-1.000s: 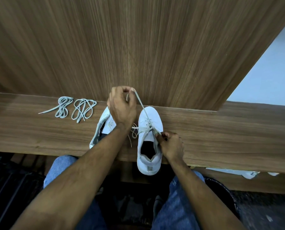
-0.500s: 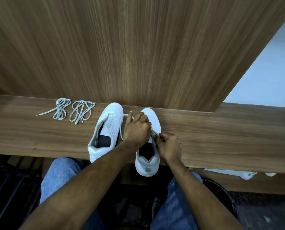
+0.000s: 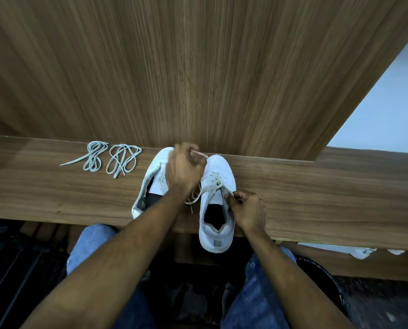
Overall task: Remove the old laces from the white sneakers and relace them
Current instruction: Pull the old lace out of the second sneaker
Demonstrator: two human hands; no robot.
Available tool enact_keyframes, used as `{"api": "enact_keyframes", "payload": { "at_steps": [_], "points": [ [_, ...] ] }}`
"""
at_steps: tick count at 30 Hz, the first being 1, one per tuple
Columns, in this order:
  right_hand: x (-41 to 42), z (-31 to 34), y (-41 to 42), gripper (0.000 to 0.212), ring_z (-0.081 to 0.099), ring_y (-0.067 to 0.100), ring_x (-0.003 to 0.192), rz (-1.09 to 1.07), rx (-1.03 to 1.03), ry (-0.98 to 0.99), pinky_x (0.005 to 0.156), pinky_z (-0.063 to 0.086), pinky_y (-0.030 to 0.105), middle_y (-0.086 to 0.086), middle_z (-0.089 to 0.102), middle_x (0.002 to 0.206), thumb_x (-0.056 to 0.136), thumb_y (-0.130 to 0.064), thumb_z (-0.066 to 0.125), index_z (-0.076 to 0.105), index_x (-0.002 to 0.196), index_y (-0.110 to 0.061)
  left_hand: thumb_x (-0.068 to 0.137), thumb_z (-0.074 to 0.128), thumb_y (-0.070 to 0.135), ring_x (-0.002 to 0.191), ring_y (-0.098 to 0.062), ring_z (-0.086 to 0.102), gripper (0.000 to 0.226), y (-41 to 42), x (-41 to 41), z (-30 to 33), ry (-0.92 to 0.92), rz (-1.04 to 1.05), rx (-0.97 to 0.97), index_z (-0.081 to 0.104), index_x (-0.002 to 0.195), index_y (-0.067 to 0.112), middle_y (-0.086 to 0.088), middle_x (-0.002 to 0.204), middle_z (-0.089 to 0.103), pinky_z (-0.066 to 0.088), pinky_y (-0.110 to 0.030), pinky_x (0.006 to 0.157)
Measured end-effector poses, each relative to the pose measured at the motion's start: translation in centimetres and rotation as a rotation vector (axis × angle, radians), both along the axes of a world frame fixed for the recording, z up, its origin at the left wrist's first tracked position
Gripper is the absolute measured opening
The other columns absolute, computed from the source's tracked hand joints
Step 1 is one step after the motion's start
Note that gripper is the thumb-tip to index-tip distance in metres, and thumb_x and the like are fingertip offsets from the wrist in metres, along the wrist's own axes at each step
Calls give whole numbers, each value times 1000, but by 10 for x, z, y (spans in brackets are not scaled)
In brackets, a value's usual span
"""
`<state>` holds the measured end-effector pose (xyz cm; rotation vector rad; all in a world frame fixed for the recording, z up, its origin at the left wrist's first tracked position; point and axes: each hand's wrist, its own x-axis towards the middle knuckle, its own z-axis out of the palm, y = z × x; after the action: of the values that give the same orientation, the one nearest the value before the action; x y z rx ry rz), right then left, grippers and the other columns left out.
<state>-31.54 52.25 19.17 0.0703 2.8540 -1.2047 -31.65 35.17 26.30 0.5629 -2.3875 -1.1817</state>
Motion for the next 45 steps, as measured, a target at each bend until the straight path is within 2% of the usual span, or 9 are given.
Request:
{"api": "enact_keyframes", "payload": {
  "at_steps": [4,8,14,21,27,29,36,40,45],
  "points": [
    [0,3,2,24,66,22,81,15,35,-4,73,50,32,-5,72,77,83,-51,60,71,87,-30,76,69,35,76,-18,61,20,26,29,-42,-249,-233,-27,51,84,32,8,73,60,49,-32,70],
    [-1,8,5,14,68,20,85,65,-8,5,79,53,36,-7,73,80,83,-40,65,71,89,-29,78,69,39,78,-18,64,17,24,38,-63,-212,-46,137,63,81,23,5,77,68,50,-31,69],
    [-7,28,-6,46,62,27,106,289,235,158,85,48,35,-2,64,120,85,-23,59,51,129,-30,79,73,42,73,-20,66,28,17,38,-67,-198,-37,278,67,70,16,2,67,67,48,-28,66],
    [-18,29,-35,20,62,31,97,500,569,285,69,43,34,1,57,114,92,-32,50,56,105,-19,82,67,44,77,-29,64,40,22,45,-64,-219,-13,186,50,53,23,-3,65,64,48,-34,65],
    [-28,27,-19,13,65,21,71,-168,-709,-257,74,55,38,6,69,77,88,-13,56,58,76,-17,82,68,45,82,-26,66,29,21,44,-64,-242,-10,193,68,73,18,-3,76,70,53,-35,74],
    [-26,26,-13,11,64,19,67,-172,-837,-329,67,54,35,11,68,81,91,-3,52,54,85,-12,82,68,46,84,-25,66,26,23,44,-62,-245,-1,181,71,81,20,-3,81,72,53,-35,77],
    [-30,25,-13,34,49,17,117,488,247,223,89,48,41,-4,47,128,83,-32,62,60,116,-25,81,69,49,83,-23,66,28,25,46,-60,-239,-2,166,72,84,21,0,80,72,53,-34,73],
    [-27,21,-21,26,39,20,128,591,512,263,87,48,39,-2,45,136,95,-35,51,65,111,-19,79,68,52,84,-26,66,31,25,48,-60,-260,2,181,69,74,22,-2,78,71,52,-33,70],
    [-28,44,-19,19,57,-1,82,144,-369,381,77,47,21,2,53,100,89,-6,60,62,73,-18,80,69,51,90,-29,66,31,24,47,-58,-271,17,183,74,92,23,-8,88,72,53,-37,77]
  ]
}}
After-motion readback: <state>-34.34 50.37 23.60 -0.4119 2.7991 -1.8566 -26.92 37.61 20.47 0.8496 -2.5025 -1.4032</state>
